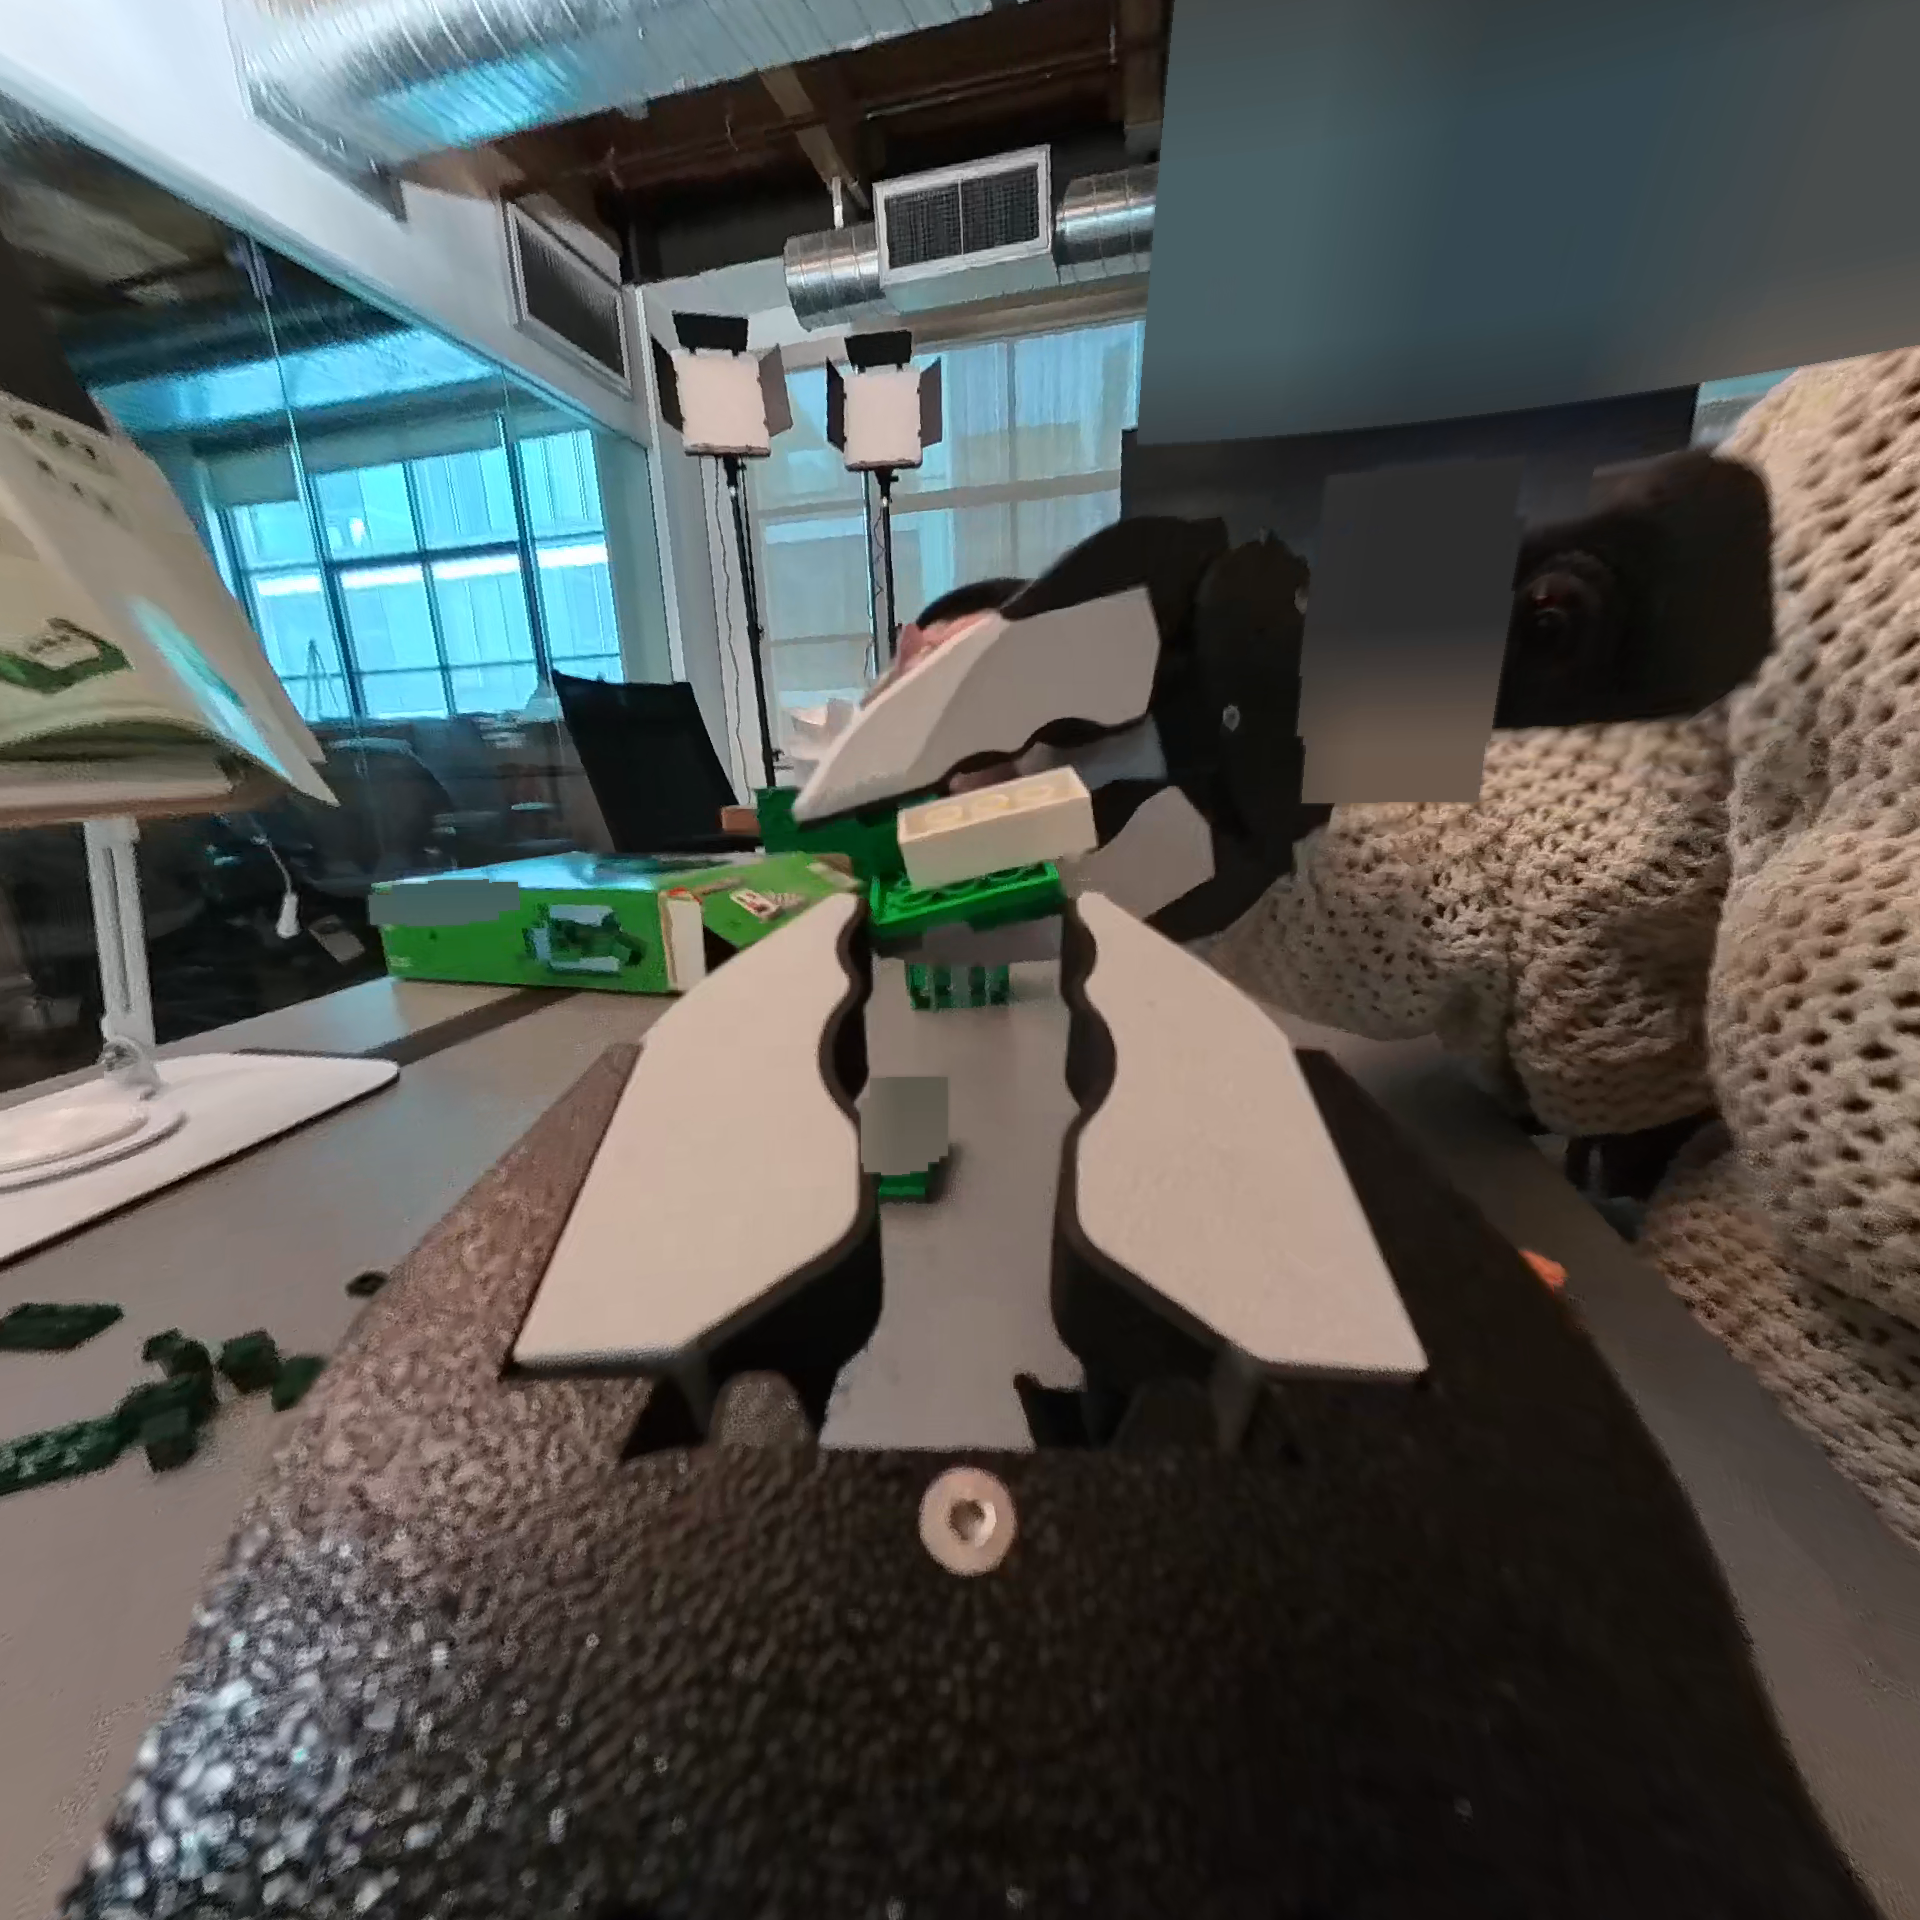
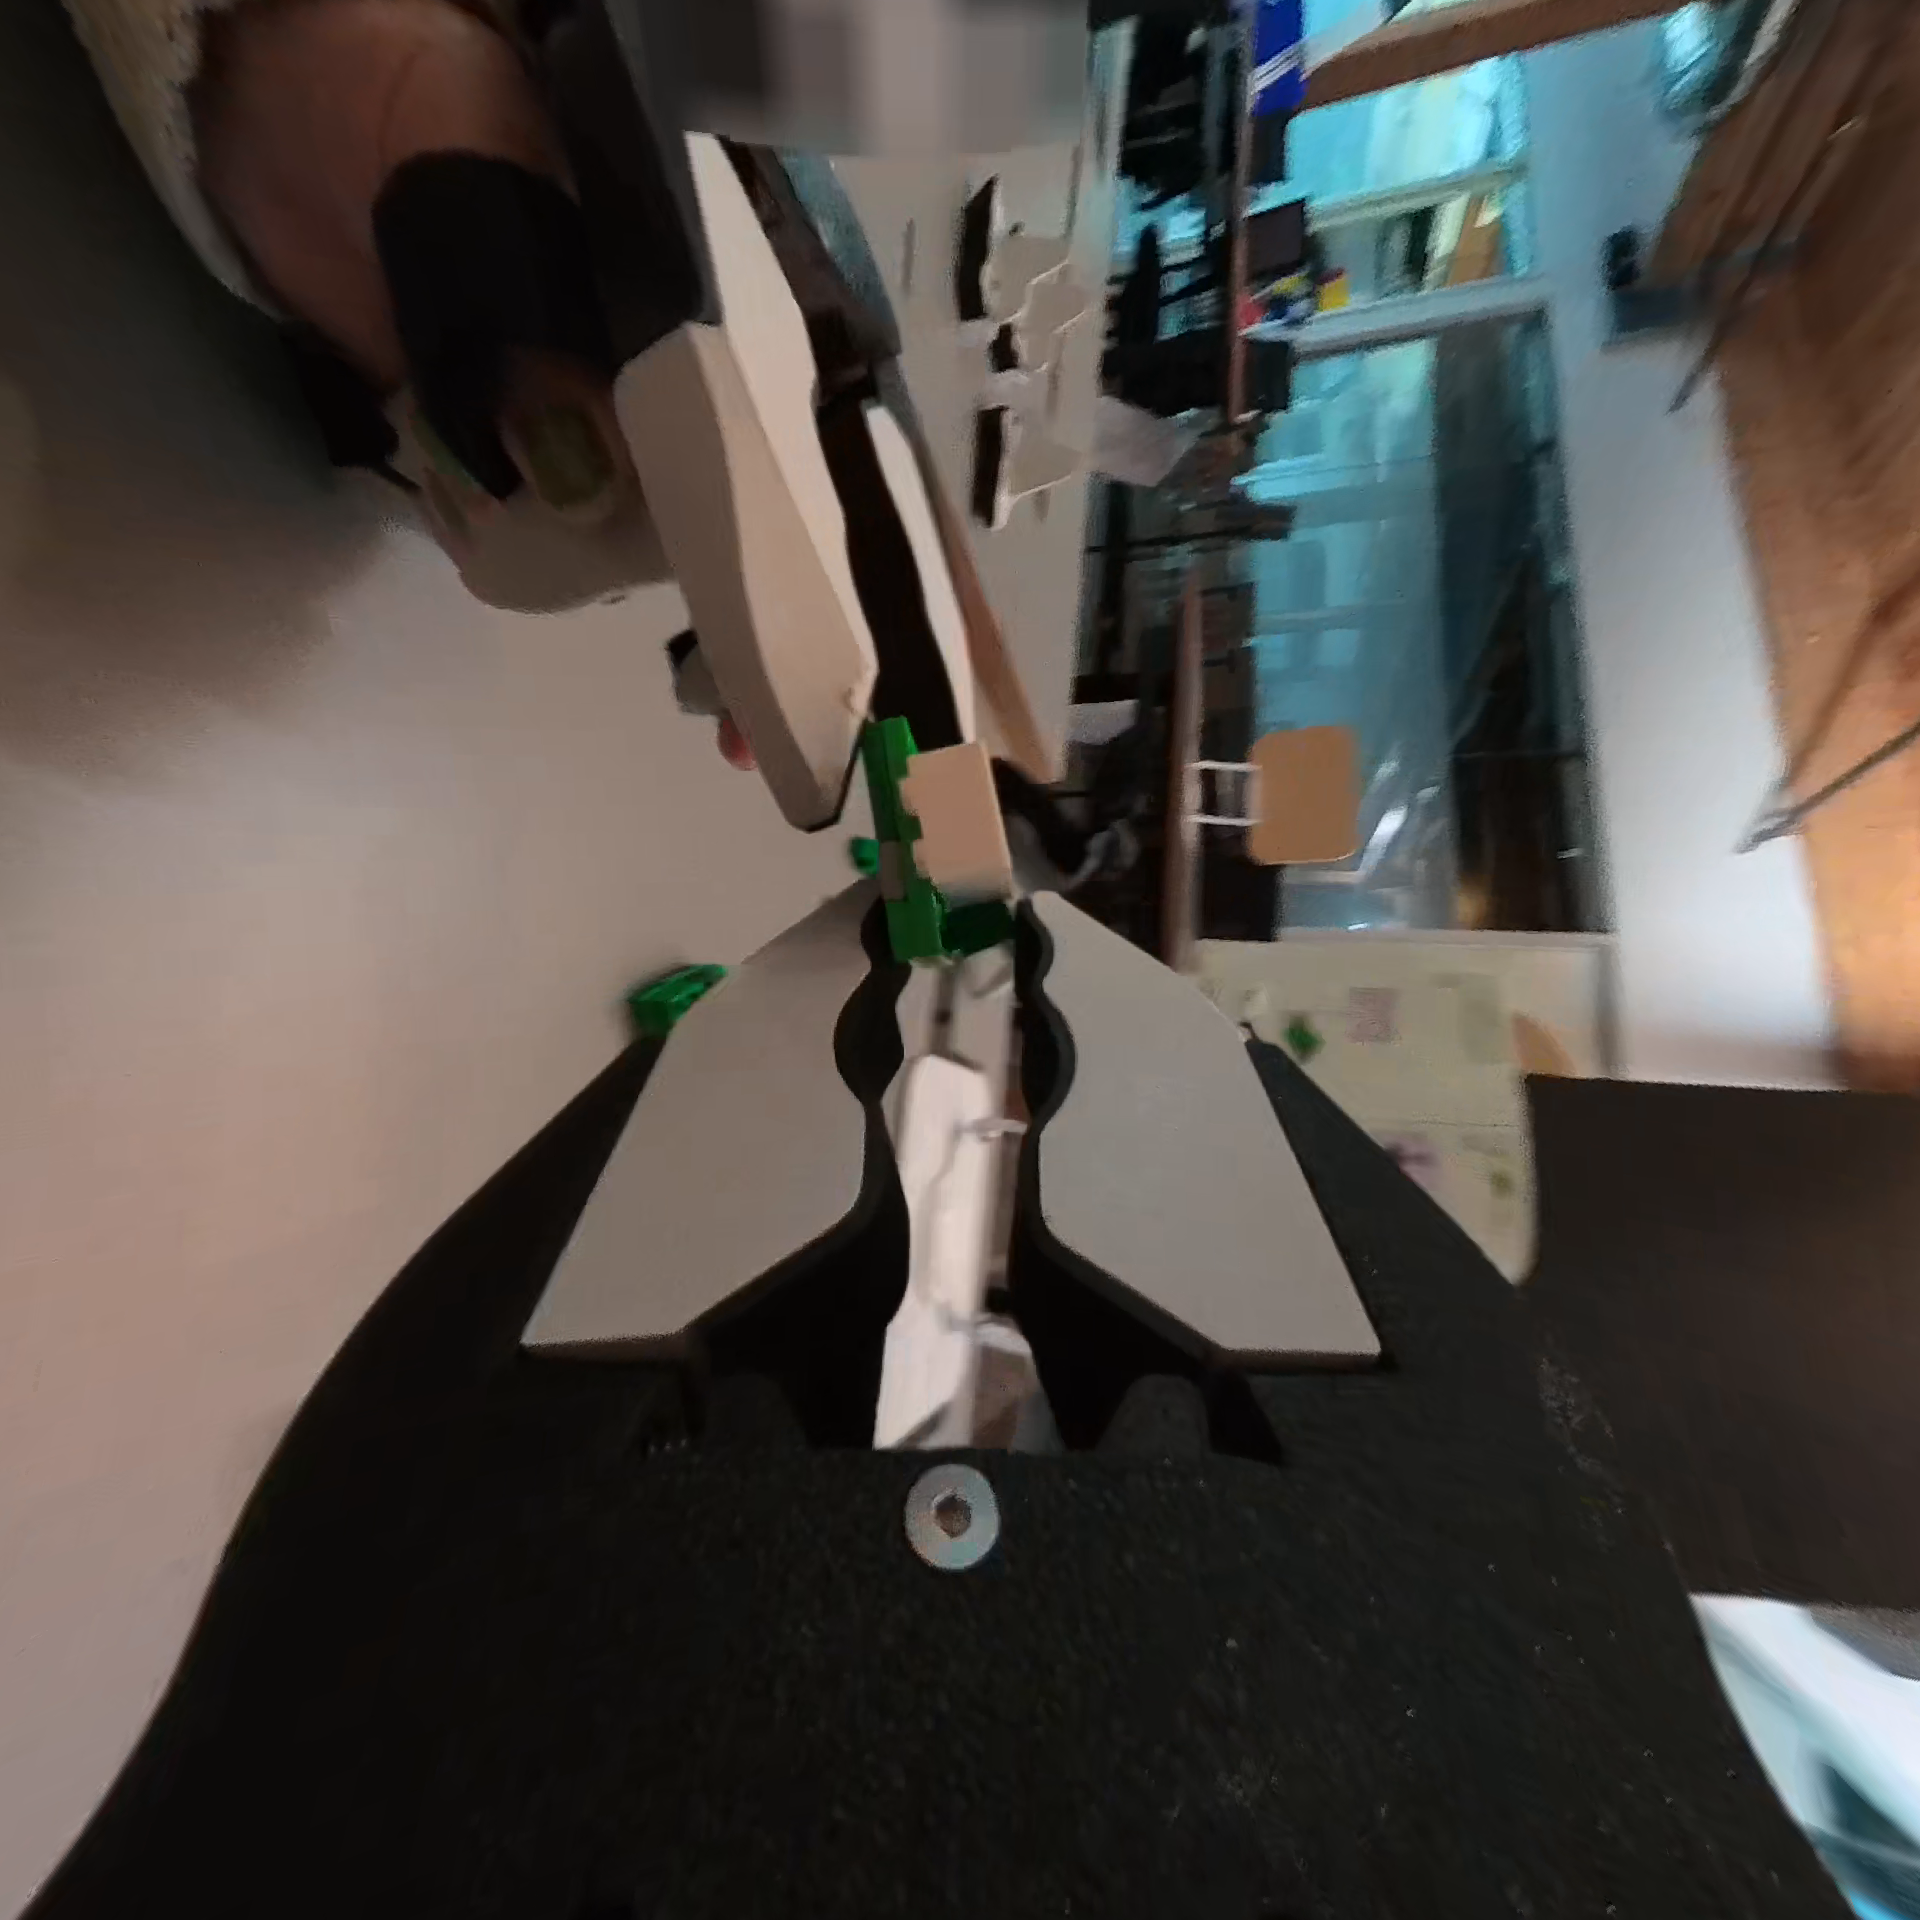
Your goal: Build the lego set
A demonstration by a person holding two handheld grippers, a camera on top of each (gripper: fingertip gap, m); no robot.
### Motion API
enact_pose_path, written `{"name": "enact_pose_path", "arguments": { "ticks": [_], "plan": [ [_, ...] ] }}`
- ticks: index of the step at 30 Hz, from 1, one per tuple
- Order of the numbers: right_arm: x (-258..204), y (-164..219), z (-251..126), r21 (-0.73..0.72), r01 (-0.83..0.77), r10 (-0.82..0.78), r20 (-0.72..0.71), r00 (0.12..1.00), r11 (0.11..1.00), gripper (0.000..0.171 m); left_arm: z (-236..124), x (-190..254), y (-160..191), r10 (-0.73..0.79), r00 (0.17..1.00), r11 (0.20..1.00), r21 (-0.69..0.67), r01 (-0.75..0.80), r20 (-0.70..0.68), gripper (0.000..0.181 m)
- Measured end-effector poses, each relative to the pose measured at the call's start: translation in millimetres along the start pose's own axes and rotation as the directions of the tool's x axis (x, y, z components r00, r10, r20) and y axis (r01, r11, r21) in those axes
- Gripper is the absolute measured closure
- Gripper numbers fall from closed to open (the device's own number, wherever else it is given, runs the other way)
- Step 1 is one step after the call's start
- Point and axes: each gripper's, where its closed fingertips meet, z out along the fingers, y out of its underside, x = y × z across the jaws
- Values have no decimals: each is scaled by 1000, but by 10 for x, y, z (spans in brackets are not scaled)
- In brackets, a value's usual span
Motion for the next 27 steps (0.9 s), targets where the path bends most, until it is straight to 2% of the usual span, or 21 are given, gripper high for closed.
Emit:
{"name": "enact_pose_path", "arguments": {
  "ticks": [3, 6, 11, 13, 14, 16, 24, 27],
  "plan": [
    [-78, 89, 11, -20, -105, 106, 99, 989, 994, 152, -5, -59, 75, 176, 983, 981, -85, -172, 48, 138],
    [-168, 163, 5, -67, -124, 134, 174, 976, 990, 152, -17, -101, 102, 376, 923, 918, -166, -359, 80, 131],
    [-318, 178, 1, -114, -132, 157, 260, 953, 985, 152, 6, -28, 283, 620, 785, 754, -287, -591, 13, 146],
    [-362, 176, -5, -130, -135, 167, 284, 944, 982, 152, 5, -61, 289, 682, 730, 701, -317, -639, 35, 156],
    [-370, 167, -4, -134, -142, 175, 284, 943, 981, 152, -2, -70, 280, 702, 711, 683, -322, -656, 39, 164],
    [-366, 157, -6, -150, -155, 193, 279, 941, 976, 152, -8, -67, 269, 709, 705, 677, -321, -663, 39, 165],
    [-323, 182, 29, -253, -228, 287, 227, 931, 940, 152, -21, -133, 238, 667, 741, 720, -324, -614, 79, 166],
    [-332, 188, 27, -269, -197, 262, 231, 937, 943, 152, -18, -130, 250, 644, 761, 739, -321, -592, 80, 165]
  ]
}}
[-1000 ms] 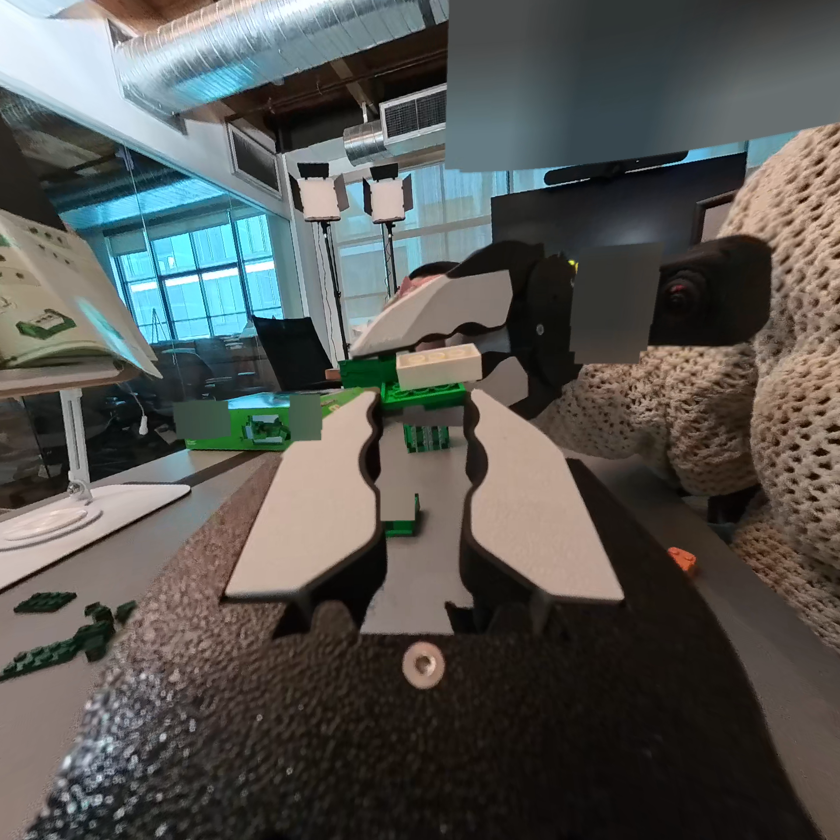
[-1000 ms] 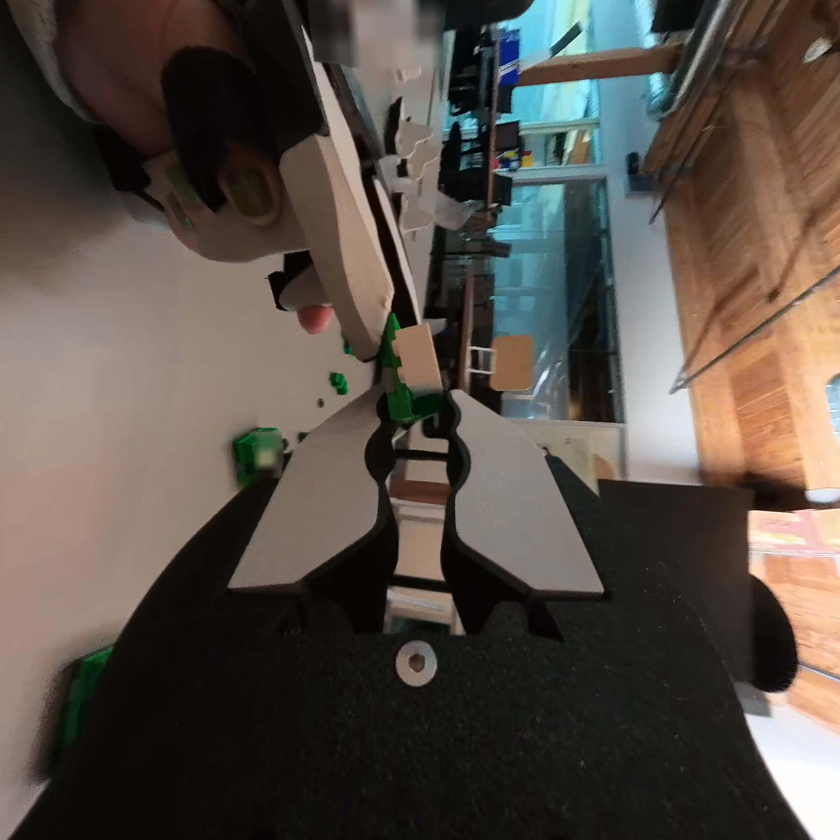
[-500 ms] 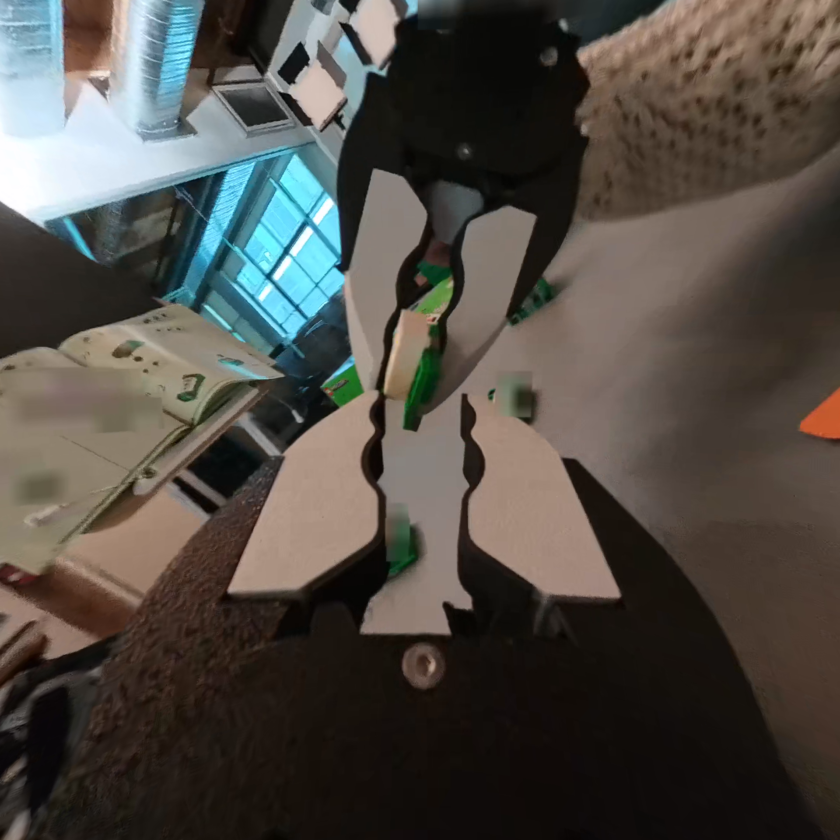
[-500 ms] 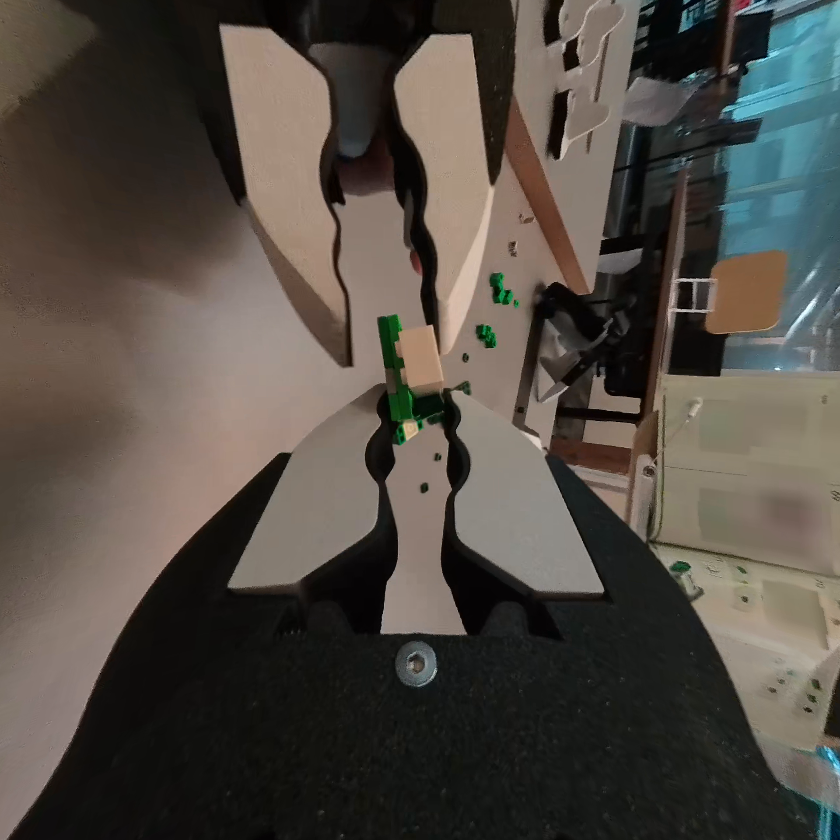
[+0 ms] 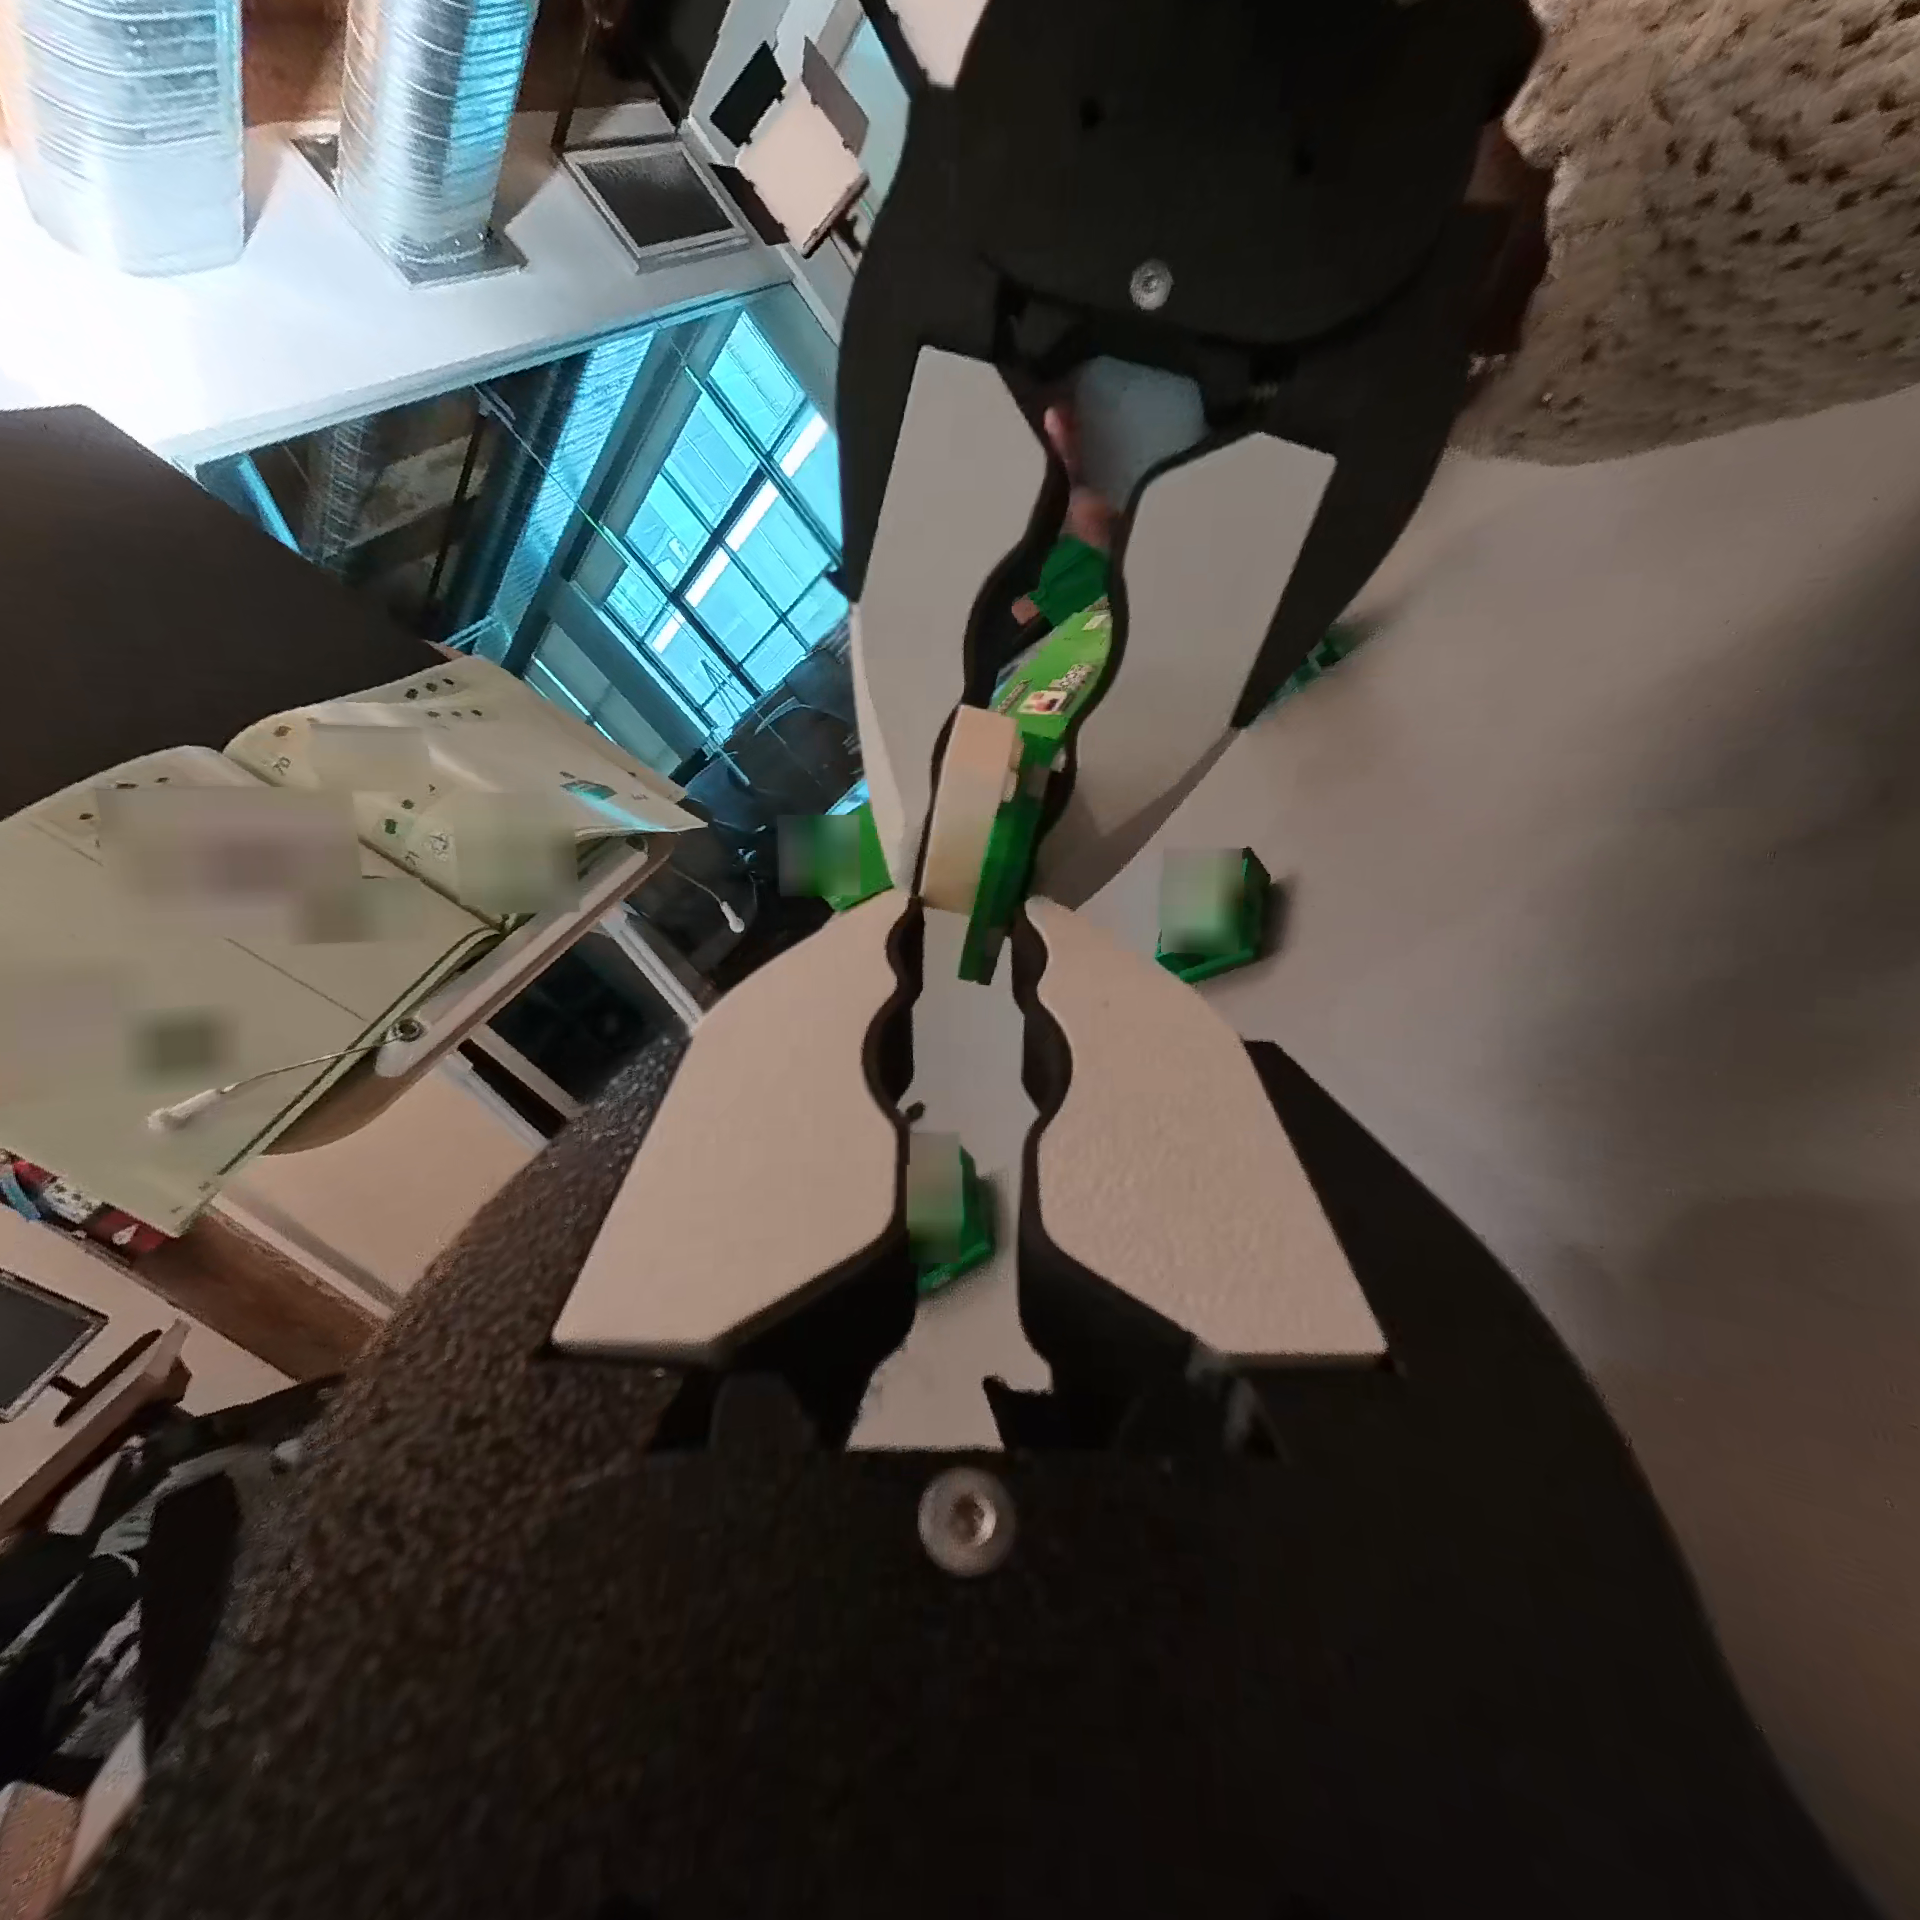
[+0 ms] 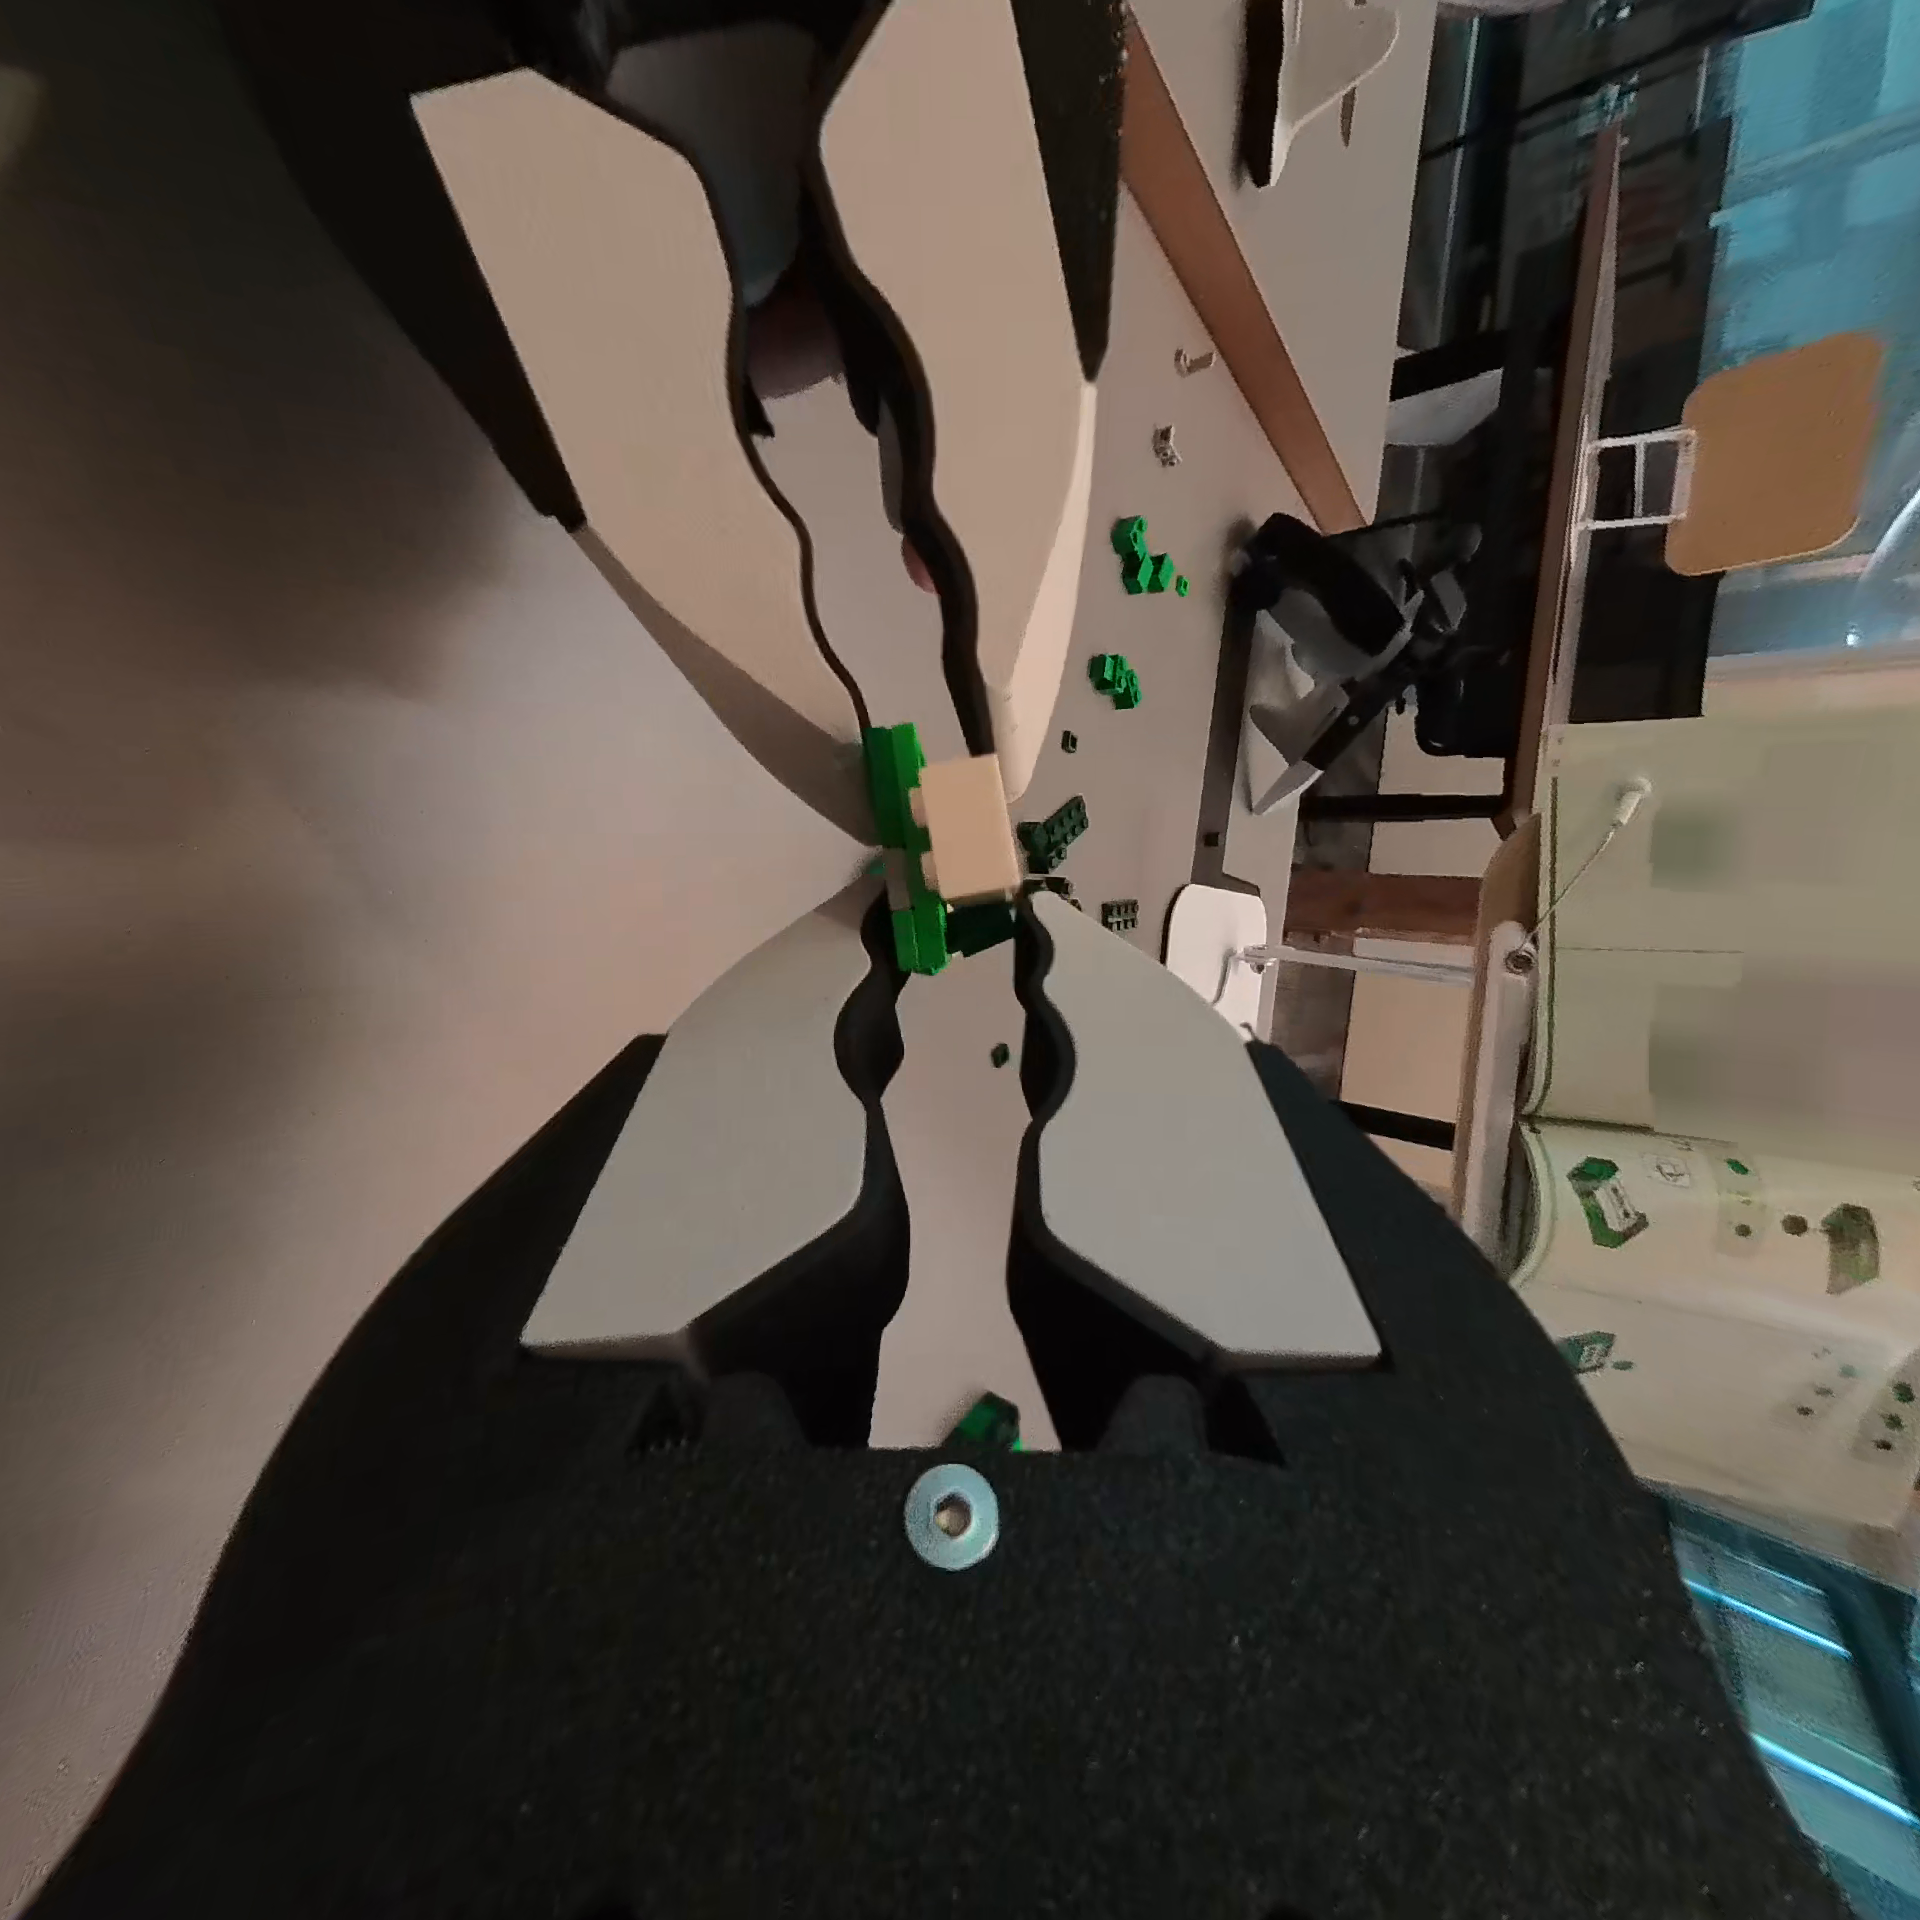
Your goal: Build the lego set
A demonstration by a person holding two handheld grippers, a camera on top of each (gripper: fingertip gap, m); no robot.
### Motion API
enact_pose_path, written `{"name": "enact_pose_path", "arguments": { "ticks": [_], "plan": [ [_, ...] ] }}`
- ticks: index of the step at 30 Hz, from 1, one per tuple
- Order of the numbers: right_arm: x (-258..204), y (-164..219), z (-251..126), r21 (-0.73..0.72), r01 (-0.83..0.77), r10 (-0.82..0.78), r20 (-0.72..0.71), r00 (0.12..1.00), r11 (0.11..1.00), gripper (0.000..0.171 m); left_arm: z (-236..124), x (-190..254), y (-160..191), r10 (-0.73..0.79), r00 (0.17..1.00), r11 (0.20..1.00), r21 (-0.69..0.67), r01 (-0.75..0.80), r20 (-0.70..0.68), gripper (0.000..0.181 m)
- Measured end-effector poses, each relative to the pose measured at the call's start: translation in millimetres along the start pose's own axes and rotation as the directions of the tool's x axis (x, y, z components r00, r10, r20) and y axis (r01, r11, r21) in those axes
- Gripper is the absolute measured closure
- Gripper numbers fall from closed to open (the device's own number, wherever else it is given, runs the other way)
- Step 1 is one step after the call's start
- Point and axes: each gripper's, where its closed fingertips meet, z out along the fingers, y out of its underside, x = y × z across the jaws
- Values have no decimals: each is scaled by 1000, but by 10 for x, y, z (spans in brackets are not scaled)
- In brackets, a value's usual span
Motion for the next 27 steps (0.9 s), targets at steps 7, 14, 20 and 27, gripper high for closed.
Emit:
{"name": "enact_pose_path", "arguments": {
  "ticks": [7, 14, 20, 27],
  "plan": [
    [-117, 19, 38, -4, 37, -37, 91, 995, 999, 152, 6, 115, -80, 108, 993, 994, 38, -106, -38, 135],
    [-113, -33, 23, 19, 26, -28, 95, 995, 999, 151, 5, 155, -52, 121, 989, 993, 20, -119, -82, 157],
    [-107, -6, 14, 19, -27, 25, 80, 997, 999, 152, -1, 140, -46, 103, 991, 995, 14, -103, -82, 163],
    [-211, 55, 33, -6, 55, -55, 72, 996, 998, 153, 13, 243, 5, 110, 986, 994, 0, -111, -127, 164]
  ]
}}
